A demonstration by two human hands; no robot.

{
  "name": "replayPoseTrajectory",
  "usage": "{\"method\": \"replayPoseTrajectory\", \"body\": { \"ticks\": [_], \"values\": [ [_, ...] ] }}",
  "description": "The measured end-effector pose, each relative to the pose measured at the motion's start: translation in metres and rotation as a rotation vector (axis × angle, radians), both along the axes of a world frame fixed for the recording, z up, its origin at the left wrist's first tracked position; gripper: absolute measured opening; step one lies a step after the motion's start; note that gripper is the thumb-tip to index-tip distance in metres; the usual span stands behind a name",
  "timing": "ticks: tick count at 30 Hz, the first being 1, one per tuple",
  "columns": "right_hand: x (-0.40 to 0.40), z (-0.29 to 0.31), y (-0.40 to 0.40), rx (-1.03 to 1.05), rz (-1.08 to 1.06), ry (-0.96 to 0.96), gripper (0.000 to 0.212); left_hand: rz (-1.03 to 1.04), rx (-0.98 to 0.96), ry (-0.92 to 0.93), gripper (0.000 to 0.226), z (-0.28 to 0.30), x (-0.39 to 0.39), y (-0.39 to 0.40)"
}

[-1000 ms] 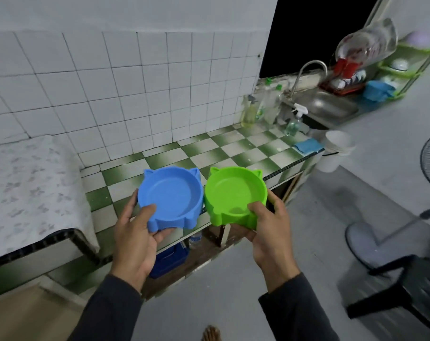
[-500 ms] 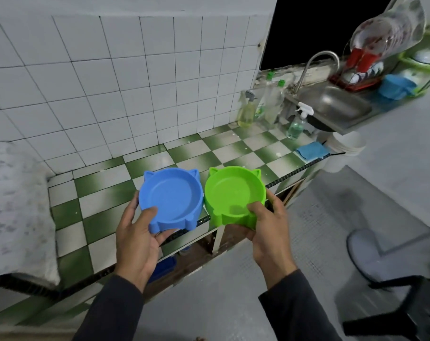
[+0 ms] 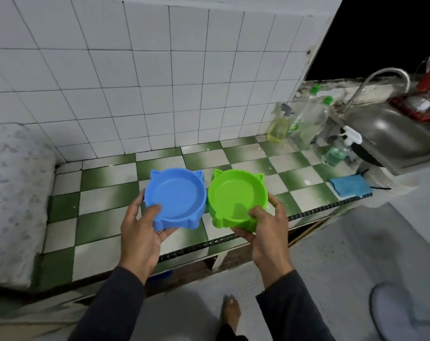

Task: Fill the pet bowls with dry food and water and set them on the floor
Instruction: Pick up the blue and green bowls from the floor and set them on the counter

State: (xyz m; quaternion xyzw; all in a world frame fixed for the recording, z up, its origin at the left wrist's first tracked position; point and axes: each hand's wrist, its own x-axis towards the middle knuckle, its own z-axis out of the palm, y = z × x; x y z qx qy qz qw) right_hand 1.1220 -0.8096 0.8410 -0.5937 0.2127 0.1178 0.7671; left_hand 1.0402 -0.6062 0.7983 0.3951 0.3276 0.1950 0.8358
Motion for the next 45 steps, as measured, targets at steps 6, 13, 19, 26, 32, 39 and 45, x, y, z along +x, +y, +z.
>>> {"method": "replayPoseTrajectory", "body": {
  "ticks": [6, 13, 19, 26, 32, 39, 45],
  "values": [
    [0.072, -0.007, -0.005, -0.006, 0.132, 0.034, 0.055, 0.125, -0.028, 0.018, 0.046, -0.012, 0.046, -0.017],
    [0.135, -0.024, 0.002, -0.017, 0.277, 0.059, 0.055, 0.261, -0.061, 0.053, 0.044, -0.03, 0.084, -0.027],
    [0.168, -0.041, 0.018, 0.012, 0.352, 0.095, 0.054, 0.325, -0.091, 0.061, 0.049, -0.047, 0.106, -0.018],
    [0.193, -0.067, 0.041, 0.049, 0.342, 0.114, 0.052, 0.297, -0.066, 0.092, 0.046, -0.067, 0.127, 0.007],
    [0.208, -0.088, 0.056, 0.04, 0.342, 0.138, 0.041, 0.259, -0.077, 0.127, 0.045, -0.08, 0.142, 0.026],
    [0.215, -0.12, 0.068, -0.025, 0.373, 0.16, 0.043, 0.226, -0.071, 0.229, 0.052, -0.106, 0.147, 0.048],
    [0.229, -0.146, 0.075, -0.054, 0.391, 0.185, 0.045, 0.235, -0.099, 0.281, 0.057, -0.126, 0.16, 0.056]
  ]
}}
